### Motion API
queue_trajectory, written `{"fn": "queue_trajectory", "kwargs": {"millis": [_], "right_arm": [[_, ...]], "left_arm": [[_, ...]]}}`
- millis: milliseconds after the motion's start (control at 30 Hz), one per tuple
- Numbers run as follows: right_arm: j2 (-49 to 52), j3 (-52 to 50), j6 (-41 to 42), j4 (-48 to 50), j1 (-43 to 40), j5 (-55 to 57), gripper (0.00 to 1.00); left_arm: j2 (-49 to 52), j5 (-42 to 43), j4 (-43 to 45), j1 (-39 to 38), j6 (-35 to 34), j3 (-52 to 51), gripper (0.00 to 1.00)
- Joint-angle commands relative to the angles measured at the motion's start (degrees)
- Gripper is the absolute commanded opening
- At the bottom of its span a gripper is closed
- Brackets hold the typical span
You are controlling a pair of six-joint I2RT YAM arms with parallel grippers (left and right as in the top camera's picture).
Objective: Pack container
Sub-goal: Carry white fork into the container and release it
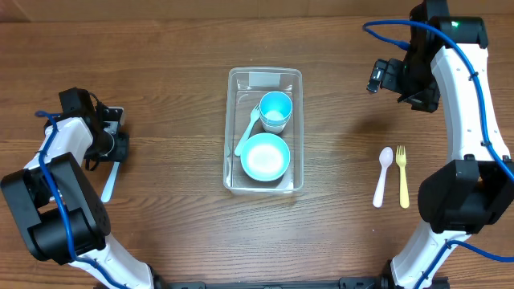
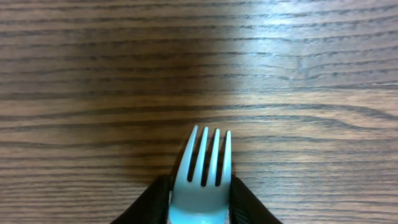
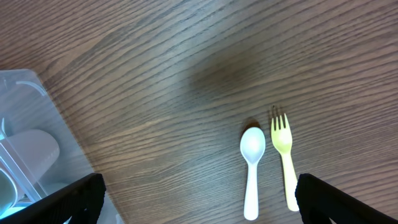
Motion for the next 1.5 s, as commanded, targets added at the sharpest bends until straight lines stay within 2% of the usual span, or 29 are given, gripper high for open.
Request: {"fn": "queue_trajectory", "kwargs": {"millis": [0, 200, 467, 700, 867, 1167, 1300, 1467], "right_arm": [[-2.29, 1.31, -0.15, 0.11, 0.04, 0.46, 1.0], [-2.29, 1.31, -0.17, 0.11, 0.04, 0.46, 1.0], [-2.29, 1.31, -0.17, 0.11, 0.04, 0.46, 1.0], [-2.29, 1.31, -0.17, 0.11, 0.04, 0.46, 1.0], [-2.29, 1.31, -0.17, 0.11, 0.04, 0.46, 1.0], [-2.29, 1.31, -0.17, 0.11, 0.04, 0.46, 1.0], [-2.29, 1.31, -0.17, 0.11, 0.04, 0.46, 1.0], [-2.29, 1.31, -0.17, 0.11, 0.04, 0.46, 1.0]], "left_arm": [[0.81, -0.48, -0.07, -0.55, 0.31, 1.11, 0.2], [0.81, -0.61, -1.49, -1.81, -0.13, 4.15, 0.2], [0.81, -0.68, -8.41, -4.63, -2.54, 13.46, 0.2], [0.81, -0.7, -16.31, -13.38, -5.88, 25.57, 0.21], [0.81, -0.66, -17.9, -22.4, -11.3, 31.8, 0.21], [0.81, -0.17, -17.4, -36.96, -22.45, 36.85, 0.21], [0.81, 4.96, -16.44, -40.39, -30.29, 38.6, 0.22], [0.83, 11.39, -15.28, -41.05, -38.93, 38.86, 0.22]]}}
